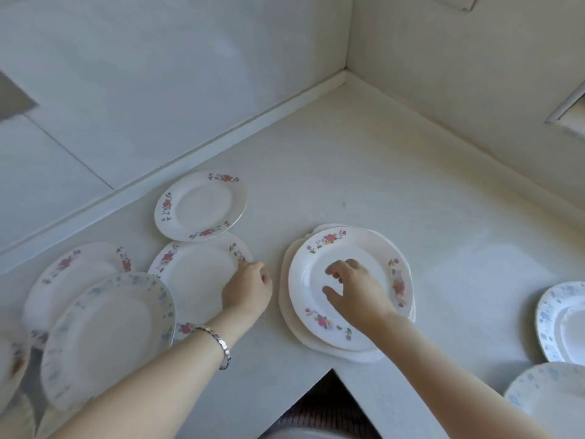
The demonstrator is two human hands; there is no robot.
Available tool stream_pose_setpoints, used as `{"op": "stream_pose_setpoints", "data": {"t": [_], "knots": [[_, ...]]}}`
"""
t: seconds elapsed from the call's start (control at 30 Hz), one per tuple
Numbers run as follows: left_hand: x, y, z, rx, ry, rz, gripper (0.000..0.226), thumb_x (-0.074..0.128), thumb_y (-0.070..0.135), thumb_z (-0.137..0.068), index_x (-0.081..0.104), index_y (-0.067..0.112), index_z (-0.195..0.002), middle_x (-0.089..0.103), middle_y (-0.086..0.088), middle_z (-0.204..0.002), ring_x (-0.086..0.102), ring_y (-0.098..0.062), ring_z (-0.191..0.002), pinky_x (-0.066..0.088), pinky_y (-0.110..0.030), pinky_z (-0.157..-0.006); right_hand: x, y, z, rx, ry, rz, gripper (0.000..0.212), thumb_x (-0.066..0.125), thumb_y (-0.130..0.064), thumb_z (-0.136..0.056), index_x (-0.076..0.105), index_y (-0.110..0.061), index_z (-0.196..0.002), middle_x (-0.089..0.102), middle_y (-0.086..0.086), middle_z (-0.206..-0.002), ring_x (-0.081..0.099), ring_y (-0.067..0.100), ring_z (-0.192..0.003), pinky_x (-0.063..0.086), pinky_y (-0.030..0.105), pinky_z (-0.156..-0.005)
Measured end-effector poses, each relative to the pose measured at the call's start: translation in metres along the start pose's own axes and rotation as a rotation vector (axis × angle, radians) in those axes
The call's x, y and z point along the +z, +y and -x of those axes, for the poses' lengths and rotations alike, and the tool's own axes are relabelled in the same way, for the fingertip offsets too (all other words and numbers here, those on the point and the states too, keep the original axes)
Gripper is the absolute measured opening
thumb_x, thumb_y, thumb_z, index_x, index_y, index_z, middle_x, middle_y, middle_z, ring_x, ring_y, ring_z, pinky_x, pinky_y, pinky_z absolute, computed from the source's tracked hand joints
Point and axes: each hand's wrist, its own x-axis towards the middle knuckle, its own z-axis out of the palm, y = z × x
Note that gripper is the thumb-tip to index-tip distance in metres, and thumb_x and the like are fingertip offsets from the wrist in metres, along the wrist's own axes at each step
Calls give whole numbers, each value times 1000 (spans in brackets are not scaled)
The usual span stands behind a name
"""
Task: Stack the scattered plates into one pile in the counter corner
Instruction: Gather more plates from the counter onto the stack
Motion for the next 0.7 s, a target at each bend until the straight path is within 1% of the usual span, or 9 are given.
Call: {"op": "stream_pose_setpoints", "data": {"t": [0.07, 0.13, 0.23, 0.3, 0.4, 0.47, 0.5, 0.6, 0.7], "knots": [[-13, -24, 6, -69, 71, 62, 23, 44, 14, -88, 65, 13, -99, 65, -4, -103, 61, -28, -93, 45, -30, -73, 11, -27, -7, -82, -127, -136, 29, 54, -21, -88, 60, -15, -116, 62, 1, -109, 58, 16, -101, 45, 24, -87], [-25, -51, 13, -163, 149, 120, 24, 46, 13, -87, 66, 13, -99, 67, -2, -96, 62, -27, -87, 49, -32, -76, 29, -52, -14, -99, -251, -265, 24, 55, -19, -86, 63, -14, -108, 62, -1, -94, 59, 15, -89, 48, 20, -79], [-41, -89, 28, -278, 283, 171, 22, 48, 12, -88, 67, 13, -99, 69, -6, -104, 63, -29, -94, 47, -30, -77, 63, -87, -23, -93, -428, -333, 26, 58, -23, -85, 63, -15, -109, 64, 0, -96, 54, 11, -73, 40, 9, -54], [-49, -116, 39, -327, 332, 170, 18, 48, 13, -88, 66, 13, -91, 68, -6, -100, 61, -28, -90, 43, -29, -70, 91, -112, -25, -121, -510, -286, 35, 57, -31, -86, 59, -12, -116, 66, 6, -112, 56, 15, -80, 43, 15, -60], [-60, -155, 51, -371, 353, 197, 17, 49, 12, -88, 65, 14, -92, 67, -4, -98, 60, -25, -86, 45, -32, -72, 132, -147, -27, -113, -541, -165, 56, 51, -43, -89, 44, -10, -134, 57, 7, -129, 59, 23, -107, 47, 29, -85], [-68, -179, 55, -400, 360, 235, 20, 50, 12, -89, 65, 14, -101, 66, -2, -107, 60, -24, -94, 44, -29, -77, 156, -168, -30, -42, -582, -196, 65, 51, -42, -89, 33, -7, -140, 52, 10, -133, 55, 25, -114, 45, 30, -87], [-71, -190, 56, -415, 363, 244, 21, 50, 12, -89, 65, 14, -104, 66, -1, -110, 60, -24, -97, 43, -28, -78, 167, -177, -32, 22, -592, -259, 65, 52, -39, -88, 32, -5, -140, 53, 10, -130, 55, 26, -113, 45, 30, -86], [-82, -220, 55, -433, 375, 263, 23, 50, 10, -88, 66, 14, -105, 67, -1, -113, 61, -24, -99, 39, -25, -76, 196, -196, -40, 246, -549, -551, 49, 57, -29, -85, 48, -1, -124, 59, 9, -105, 58, 26, -96, 50, 38, -92], [-91, -243, 53, -440, 385, 286, 24, 51, 10, -88, 67, 14, -106, 67, -1, -113, 61, -23, -98, 38, -23, -76, 212, -204, -46, 376, -489, -702, 26, 52, -19, -88, 56, -3, -108, 60, 13, -104, 57, 27, -92, 52, 37, -88]]}}
